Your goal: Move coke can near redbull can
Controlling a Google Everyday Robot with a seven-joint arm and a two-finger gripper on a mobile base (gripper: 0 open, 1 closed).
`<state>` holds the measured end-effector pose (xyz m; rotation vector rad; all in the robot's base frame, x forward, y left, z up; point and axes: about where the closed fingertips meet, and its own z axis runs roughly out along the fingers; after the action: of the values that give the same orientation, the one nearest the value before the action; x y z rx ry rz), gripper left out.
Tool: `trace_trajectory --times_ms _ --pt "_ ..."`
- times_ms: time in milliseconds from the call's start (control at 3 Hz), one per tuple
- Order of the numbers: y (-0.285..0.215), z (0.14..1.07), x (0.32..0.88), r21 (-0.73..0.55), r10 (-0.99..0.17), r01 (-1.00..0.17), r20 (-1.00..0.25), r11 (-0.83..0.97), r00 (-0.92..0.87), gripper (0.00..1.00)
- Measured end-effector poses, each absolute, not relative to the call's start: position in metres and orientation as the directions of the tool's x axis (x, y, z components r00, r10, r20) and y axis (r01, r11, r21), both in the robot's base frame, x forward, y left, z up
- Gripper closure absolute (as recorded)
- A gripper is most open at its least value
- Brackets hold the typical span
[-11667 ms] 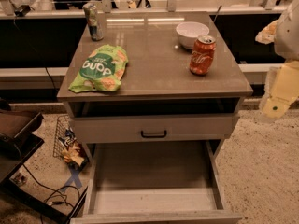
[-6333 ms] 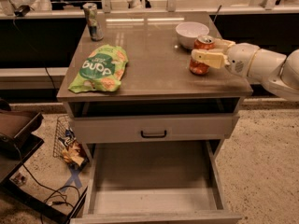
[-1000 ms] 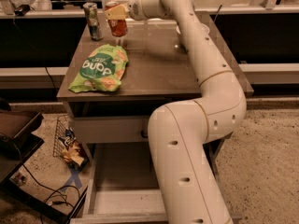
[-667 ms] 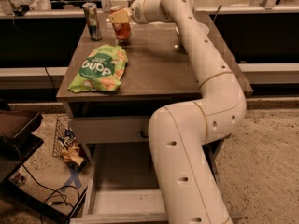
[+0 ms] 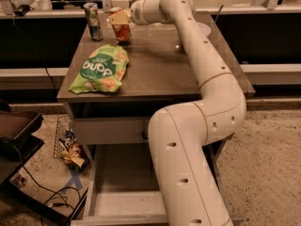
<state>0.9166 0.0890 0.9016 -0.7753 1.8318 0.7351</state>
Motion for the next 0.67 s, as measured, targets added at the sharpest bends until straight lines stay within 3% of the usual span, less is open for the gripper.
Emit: trace_trajectory --times_ms 333,667 --pt "0.0922 0.8988 0.9168 0.147 -0.187 -0.778 -0.928 0.611 -0.322 0.59" --pt "0.0970 0.8950 0.9169 0.150 -0.190 -0.780 -0.926 0.607 -0.325 0.28"
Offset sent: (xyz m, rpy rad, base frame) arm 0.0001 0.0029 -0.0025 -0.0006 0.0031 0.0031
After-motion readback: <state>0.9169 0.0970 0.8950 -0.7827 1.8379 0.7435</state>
